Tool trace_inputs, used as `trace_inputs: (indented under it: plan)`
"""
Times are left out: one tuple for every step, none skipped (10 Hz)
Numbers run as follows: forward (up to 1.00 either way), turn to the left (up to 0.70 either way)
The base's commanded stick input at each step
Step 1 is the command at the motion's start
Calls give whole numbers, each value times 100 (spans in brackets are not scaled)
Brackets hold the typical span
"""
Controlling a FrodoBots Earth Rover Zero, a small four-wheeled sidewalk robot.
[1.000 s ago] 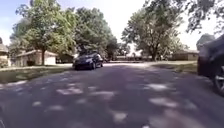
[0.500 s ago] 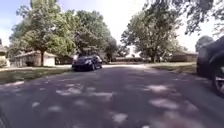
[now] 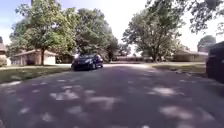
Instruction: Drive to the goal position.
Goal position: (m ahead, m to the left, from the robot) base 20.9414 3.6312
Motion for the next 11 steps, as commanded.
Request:
trace_inputs:
  plan:
    - [69, 3]
    - [69, 3]
    - [69, 3]
    - [69, 3]
    - [69, 3]
    - [69, 3]
    - [69, 3]
    - [69, 3]
    - [69, -1]
    - [69, -13]
    - [69, -26]
